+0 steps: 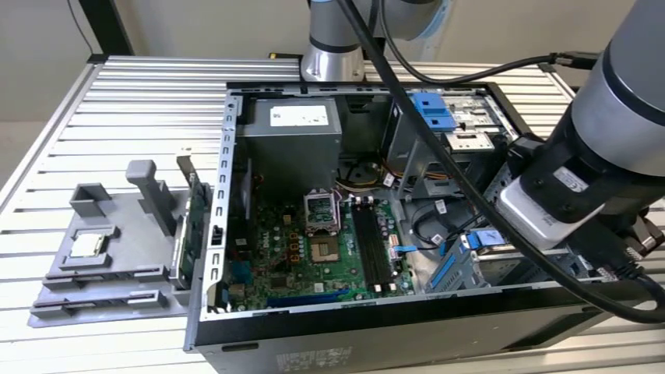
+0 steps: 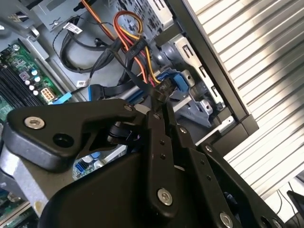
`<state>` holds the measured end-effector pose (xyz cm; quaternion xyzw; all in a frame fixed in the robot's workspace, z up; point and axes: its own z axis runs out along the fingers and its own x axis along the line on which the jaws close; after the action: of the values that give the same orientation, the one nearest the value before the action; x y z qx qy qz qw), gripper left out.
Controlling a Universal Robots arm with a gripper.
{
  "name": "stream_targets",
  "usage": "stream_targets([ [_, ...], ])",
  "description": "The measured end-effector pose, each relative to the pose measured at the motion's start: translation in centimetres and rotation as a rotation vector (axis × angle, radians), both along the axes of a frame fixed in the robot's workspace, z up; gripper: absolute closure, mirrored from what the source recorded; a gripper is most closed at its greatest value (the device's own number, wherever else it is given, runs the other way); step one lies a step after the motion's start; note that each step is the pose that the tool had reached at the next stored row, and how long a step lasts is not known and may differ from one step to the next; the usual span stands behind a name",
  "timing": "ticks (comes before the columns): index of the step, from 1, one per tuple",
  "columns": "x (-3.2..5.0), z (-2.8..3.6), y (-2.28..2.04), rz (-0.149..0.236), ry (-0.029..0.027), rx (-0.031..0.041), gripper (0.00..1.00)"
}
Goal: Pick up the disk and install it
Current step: 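Insert the second disk wire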
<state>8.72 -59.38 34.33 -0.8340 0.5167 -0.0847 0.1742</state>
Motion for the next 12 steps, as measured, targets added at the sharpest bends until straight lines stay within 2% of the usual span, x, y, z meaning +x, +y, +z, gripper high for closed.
stream_targets([
  [3, -0.17, 0.00, 0.00, -0.015, 0.0025, -0.0001, 1.00],
  [8, -0.20, 0.01, 0.00, -0.068, 0.0055, 0.0000, 1.00],
  [12, -0.32, 0.00, 0.00, -0.095, 0.0092, 0.0000, 1.00],
])
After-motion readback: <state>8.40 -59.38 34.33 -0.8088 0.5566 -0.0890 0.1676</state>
